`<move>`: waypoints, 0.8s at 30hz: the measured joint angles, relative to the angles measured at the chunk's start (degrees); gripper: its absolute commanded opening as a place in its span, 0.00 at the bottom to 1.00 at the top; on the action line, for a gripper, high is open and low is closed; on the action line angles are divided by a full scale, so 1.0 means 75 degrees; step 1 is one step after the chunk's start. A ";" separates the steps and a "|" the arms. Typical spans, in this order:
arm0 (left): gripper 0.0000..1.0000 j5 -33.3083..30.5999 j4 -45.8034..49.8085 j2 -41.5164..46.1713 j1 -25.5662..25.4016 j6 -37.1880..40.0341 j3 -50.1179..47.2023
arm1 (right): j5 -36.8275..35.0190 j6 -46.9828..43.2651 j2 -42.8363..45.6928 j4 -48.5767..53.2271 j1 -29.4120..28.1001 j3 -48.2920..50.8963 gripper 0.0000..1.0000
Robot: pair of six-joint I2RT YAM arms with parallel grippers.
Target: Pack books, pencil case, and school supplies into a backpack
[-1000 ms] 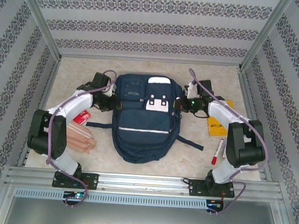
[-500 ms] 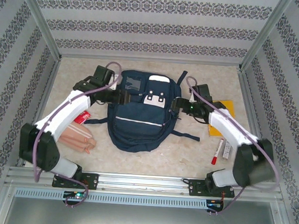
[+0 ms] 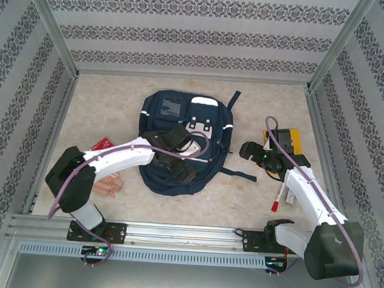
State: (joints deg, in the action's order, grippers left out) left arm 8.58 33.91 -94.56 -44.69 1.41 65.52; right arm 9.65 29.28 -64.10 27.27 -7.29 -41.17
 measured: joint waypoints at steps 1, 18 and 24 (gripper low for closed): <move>0.95 -0.0055 -0.0067 -0.0181 -0.0105 0.0085 0.0073 | 0.0052 0.0000 -0.0026 -0.0020 0.0000 0.0009 0.90; 0.00 -0.2500 -0.0472 -0.1157 -0.0828 0.0653 0.1241 | 0.1058 -0.0143 -0.0149 -0.0679 -0.0102 0.0306 0.69; 0.00 -0.2285 -0.0472 0.0437 -0.0746 0.1000 0.0947 | 0.1833 -0.0402 -0.1259 -0.1032 -0.0638 0.0297 0.61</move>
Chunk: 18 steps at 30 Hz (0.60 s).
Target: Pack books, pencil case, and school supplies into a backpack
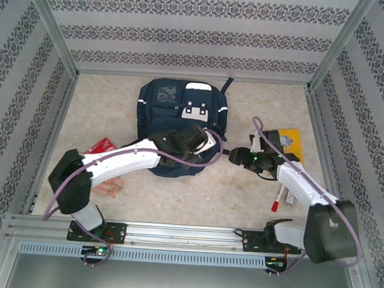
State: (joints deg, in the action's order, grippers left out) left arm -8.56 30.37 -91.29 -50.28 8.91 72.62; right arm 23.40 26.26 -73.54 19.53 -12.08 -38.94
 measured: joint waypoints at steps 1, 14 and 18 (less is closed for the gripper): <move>0.00 0.0114 0.0000 0.0184 0.0055 0.0023 0.0000 | 0.0073 -0.0102 -0.0312 -0.0012 -0.0157 -0.0096 0.62; 0.64 0.2410 -0.0227 0.0539 0.0420 0.0356 -0.1335 | 0.1093 0.1107 -0.2340 -0.1714 -0.0851 -0.0959 0.55; 0.67 0.2629 -0.0297 0.0542 0.0420 0.0361 -0.1355 | 0.1102 0.1530 -0.2850 -0.2244 -0.1209 -0.1119 0.39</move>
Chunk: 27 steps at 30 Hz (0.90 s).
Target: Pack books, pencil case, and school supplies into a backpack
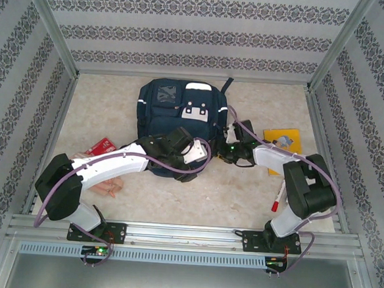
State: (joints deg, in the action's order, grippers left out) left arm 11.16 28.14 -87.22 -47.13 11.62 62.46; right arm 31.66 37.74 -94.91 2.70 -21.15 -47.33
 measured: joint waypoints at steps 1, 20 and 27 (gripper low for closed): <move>0.67 -0.0003 0.0000 -0.0012 0.0000 -0.0003 0.0003 | 0.0044 0.0117 -0.0181 -0.0070 -0.0067 -0.0047 0.29; 0.65 -0.1003 -0.0694 -0.0201 0.0653 0.0912 0.0166 | 0.1667 0.1212 0.0487 0.0443 -0.0152 -0.1052 0.00; 0.21 -0.0924 -0.0650 -0.0525 0.0822 0.1131 0.0344 | 0.1877 0.1332 0.0487 0.0653 -0.0152 -0.1279 0.00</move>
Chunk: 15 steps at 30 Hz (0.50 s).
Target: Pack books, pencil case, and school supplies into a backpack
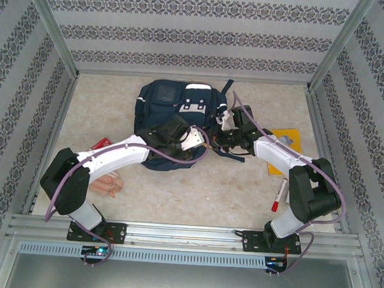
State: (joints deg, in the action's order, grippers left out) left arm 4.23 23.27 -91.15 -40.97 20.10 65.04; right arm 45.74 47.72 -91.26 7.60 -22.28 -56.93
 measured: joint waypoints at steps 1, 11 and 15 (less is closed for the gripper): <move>0.11 0.0038 0.0012 -0.0044 0.0020 0.0023 0.0023 | 0.0003 -0.0023 -0.0003 0.0105 0.0000 -0.0017 0.00; 0.00 0.1110 0.0329 0.0493 0.0475 0.0085 0.0055 | -0.0379 -0.1950 0.0539 0.1070 0.0175 -0.0152 0.51; 0.00 0.1769 0.0428 0.1230 0.0921 0.0189 -0.0076 | -0.0460 -0.2876 0.1399 0.0525 0.1291 0.0603 0.52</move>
State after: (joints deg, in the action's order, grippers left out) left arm 17.50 26.48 -81.93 -34.06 21.52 64.47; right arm 42.28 26.15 -80.77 11.53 -12.60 -52.40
